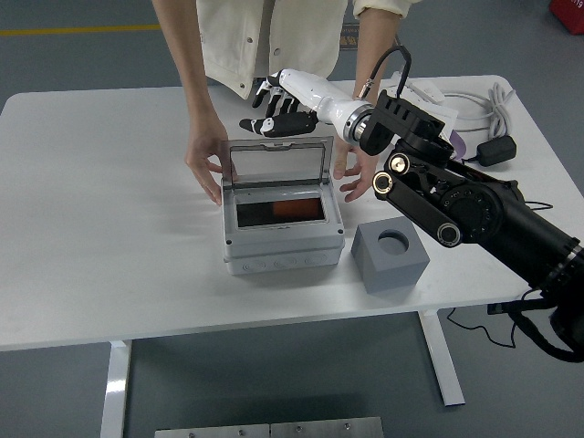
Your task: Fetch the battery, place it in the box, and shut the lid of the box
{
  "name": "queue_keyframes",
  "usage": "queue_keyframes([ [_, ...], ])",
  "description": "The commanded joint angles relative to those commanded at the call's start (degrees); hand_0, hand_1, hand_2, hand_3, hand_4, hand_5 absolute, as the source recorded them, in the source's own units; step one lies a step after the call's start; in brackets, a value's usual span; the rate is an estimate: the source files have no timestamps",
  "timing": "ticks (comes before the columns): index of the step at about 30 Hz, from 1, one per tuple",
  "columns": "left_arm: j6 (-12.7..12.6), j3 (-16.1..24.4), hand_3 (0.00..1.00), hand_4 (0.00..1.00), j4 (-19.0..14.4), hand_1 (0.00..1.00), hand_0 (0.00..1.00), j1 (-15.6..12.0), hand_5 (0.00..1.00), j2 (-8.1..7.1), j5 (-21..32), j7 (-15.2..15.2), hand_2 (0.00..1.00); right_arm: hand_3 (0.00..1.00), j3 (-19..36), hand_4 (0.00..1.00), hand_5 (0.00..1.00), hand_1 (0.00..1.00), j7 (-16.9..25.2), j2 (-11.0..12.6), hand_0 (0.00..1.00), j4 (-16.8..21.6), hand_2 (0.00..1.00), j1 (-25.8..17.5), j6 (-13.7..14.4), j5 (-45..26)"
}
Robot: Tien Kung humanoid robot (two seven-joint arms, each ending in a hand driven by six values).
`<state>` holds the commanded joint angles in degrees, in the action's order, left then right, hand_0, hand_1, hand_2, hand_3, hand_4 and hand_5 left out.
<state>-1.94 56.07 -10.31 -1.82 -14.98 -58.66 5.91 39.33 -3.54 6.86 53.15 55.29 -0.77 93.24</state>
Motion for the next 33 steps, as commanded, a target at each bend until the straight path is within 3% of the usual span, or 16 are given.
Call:
queue_keyframes([
  [1, 0.01, -0.09, 0.524, 0.101, 0.0, 0.754, 0.569, 0.08, 0.002, 0.0, 0.04, -0.01, 0.591, 0.641, -0.33, 0.827, 0.614, 0.559, 0.34, -0.19, 0.66, -1.12, 0.595, 0.22, 0.37, -0.51],
  [6, 0.02, -0.64, 0.524, 0.101, 0.0, 0.754, 0.569, 0.46, 0.002, -0.08, 0.41, -0.1, 0.591, 0.641, -1.92, 0.827, 0.614, 0.559, 1.49, -1.09, 0.66, -4.67, 0.595, 0.8, 1.71, -2.29],
  [10, 0.0, -0.49, 0.524, 0.102, 0.0, 0.754, 0.57, 0.63, 0.002, -0.08, 0.25, -0.1, 0.59, 0.643, -2.79, 0.83, 0.619, 0.557, 1.63, -1.31, 0.671, -5.19, 0.599, 0.6, 2.13, -2.52],
  [14, -0.01, 0.06, 0.523, 0.103, 0.0, 0.753, 0.569, 0.61, 0.002, 0.02, -0.25, -0.02, 0.59, 0.643, -3.3, 0.828, 0.616, 0.562, 1.05, -1.0, 0.673, -4.15, 0.602, 0.18, 1.72, -2.04],
  [24, -0.16, 0.72, 0.522, 0.105, 0.0, 0.754, 0.57, 0.53, 0.002, -0.07, -0.53, -0.05, 0.59, 0.644, -4.87, 0.825, 0.62, 0.563, -2.21, 1.42, 0.674, 1.5, 0.596, -1.2, -2.53, 0.32],
  [25, -0.18, 0.61, 0.523, 0.105, 0.0, 0.754, 0.57, 0.55, 0.002, -0.08, -0.39, -0.09, 0.59, 0.622, -5.02, 0.841, 0.659, 0.534, -2.52, 1.61, 0.589, 1.85, 0.58, -1.3, -2.96, 0.54],
  [30, -0.22, 0.47, 0.523, 0.105, 0.0, 0.754, 0.57, 0.57, 0.002, -0.08, -0.11, -0.15, 0.59, 0.622, -5.33, 0.841, 0.659, 0.534, -3.9, 2.55, 0.589, 3.65, 0.58, -1.81, -4.58, 1.58],
  [31, -0.23, 0.45, 0.522, 0.105, 0.0, 0.753, 0.57, 0.55, 0.002, -0.08, -0.08, -0.16, 0.59, 0.592, -5.3, 0.893, 0.762, 0.528, -4.17, 2.78, 0.598, 4.13, 0.567, -1.92, -4.85, 1.8],
  [33, -0.25, 0.46, 0.522, 0.105, 0.0, 0.753, 0.57, 0.5, 0.002, -0.09, -0.06, -0.15, 0.59, 0.592, -5.2, 0.893, 0.762, 0.528, -4.78, 3.23, 0.598, 5.21, 0.567, -2.11, -5.36, 2.46],
])
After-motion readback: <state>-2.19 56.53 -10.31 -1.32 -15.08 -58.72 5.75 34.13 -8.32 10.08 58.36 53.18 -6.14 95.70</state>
